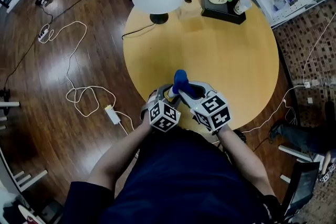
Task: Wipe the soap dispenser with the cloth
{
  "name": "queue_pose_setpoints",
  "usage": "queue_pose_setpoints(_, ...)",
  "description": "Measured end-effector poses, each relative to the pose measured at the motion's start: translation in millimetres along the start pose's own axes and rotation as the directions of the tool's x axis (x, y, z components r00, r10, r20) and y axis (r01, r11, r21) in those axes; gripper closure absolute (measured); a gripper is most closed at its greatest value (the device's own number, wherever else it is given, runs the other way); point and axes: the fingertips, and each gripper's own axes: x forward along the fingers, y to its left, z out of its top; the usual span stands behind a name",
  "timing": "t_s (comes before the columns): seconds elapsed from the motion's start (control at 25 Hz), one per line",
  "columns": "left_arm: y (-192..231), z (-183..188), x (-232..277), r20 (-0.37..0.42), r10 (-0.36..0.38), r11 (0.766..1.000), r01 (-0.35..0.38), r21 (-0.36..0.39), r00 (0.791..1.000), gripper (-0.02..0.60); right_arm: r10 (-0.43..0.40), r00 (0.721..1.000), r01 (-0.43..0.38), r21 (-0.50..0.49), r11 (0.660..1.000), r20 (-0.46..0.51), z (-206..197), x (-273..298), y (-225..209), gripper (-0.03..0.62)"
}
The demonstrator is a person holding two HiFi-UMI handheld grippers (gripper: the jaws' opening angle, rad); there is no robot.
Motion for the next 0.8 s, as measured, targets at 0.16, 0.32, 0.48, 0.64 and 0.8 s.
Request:
queue_pose_setpoints(0.16, -8.5, -1.8, 1.4, 0.003, -0.007, 0.999, 0.007, 0.031, 1.000, 0.374, -0.092, 0.995, 0.086, 0.159, 0.983, 0.026, -14.8, -12.6, -34.8, 0.496)
queue_pose_setpoints(0.32, -6.7, 0.6, -8.3, 0.010, 0.016, 0.999, -0.017, 0.038, 1.000, 0.367, -0.109, 0.993, 0.087, 0.315, 0.945, 0.051, -48.0, -23.1, -43.2, 0.494)
queue_pose_setpoints(0.48, -6.4, 16.7, -29.6, 0.011, 0.014, 0.996, -0.015, 0.090, 1.000, 0.356, -0.037, 0.996, 0.012, 0.302, 0.953, 0.076, -61.8, -15.5, -26.4, 0.494)
queue_pose_setpoints(0.64, -9.4, 10.9, -25.4, -0.053, 0.029, 0.977, -0.017, 0.211, 0.998, 0.394, 0.031, 0.993, -0.060, 0.265, 0.962, 0.112, -53.0, 8.5, -12.9, 0.494)
queue_pose_setpoints(0.8, -3.4, 7.7, -24.2, -0.058, 0.040, 0.972, -0.026, 0.234, 0.998, 0.388, 0.075, 0.989, -0.109, 0.284, 0.952, 0.128, -49.6, 22.4, -16.2, 0.494)
